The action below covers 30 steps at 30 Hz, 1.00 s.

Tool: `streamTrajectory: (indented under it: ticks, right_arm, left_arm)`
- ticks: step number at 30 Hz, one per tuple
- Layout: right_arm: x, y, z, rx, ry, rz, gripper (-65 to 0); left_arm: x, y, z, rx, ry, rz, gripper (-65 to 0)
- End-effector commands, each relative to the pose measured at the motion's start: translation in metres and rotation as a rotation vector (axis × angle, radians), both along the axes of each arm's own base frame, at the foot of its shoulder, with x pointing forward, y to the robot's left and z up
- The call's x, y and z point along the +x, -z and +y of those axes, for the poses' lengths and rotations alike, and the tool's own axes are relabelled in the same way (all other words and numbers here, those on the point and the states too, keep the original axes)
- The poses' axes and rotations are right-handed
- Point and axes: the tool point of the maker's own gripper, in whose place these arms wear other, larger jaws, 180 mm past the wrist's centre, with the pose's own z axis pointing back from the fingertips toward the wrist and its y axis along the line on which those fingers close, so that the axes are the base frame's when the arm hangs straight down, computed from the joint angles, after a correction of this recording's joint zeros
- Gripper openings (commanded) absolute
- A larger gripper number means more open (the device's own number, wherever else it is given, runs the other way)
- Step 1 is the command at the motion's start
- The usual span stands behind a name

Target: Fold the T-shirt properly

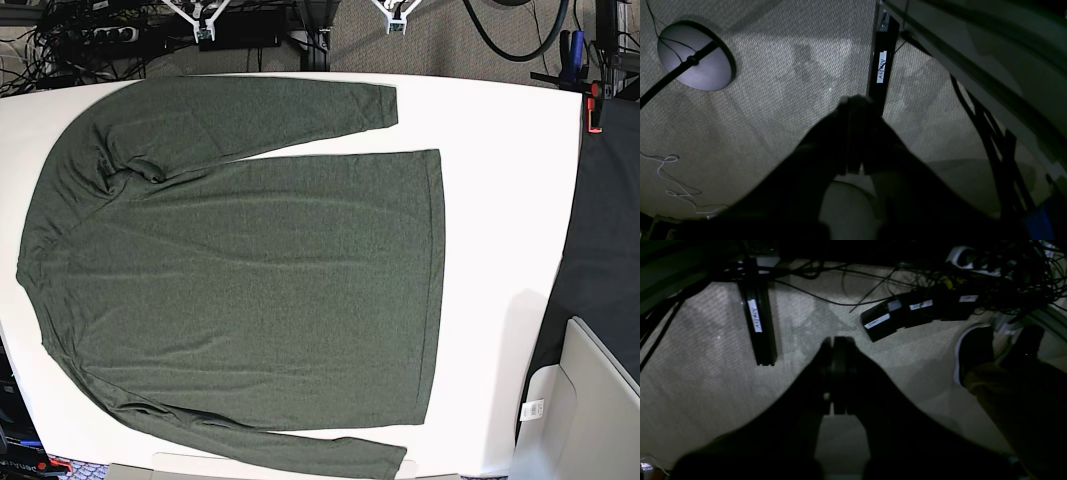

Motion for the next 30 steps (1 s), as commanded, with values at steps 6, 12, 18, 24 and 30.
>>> streamTrajectory:
  ticks: [6,12,18,24,30]
  right_arm:
    - [-0.007,0.0,-0.001,-0.002,-0.001,0.007,-64.9]
    - [-0.009,0.0,0.0,-0.001,-0.001,0.011,-64.9]
    - [-0.009,0.0,-0.001,-0.001,0.002,0.011,-64.9]
    - [-0.01,-0.001,-0.004,-0.006,0.002,0.013,-64.9]
    - [-0.018,-0.001,-0.004,-0.007,-0.002,0.025,-64.9]
  left_arm:
    - [-0.009,-0.001,-0.003,-0.006,0.007,0.014,-65.0]
    - [-0.009,-0.001,-0.003,-0.006,0.008,0.013,-65.0]
    - [-0.009,-0.001,-0.003,-0.006,0.01,0.013,-65.0]
    - [-0.01,-0.001,-0.003,-0.006,0.01,0.015,-65.0]
    - [-0.016,-0.001,-0.003,-0.006,0.01,0.024,-65.0]
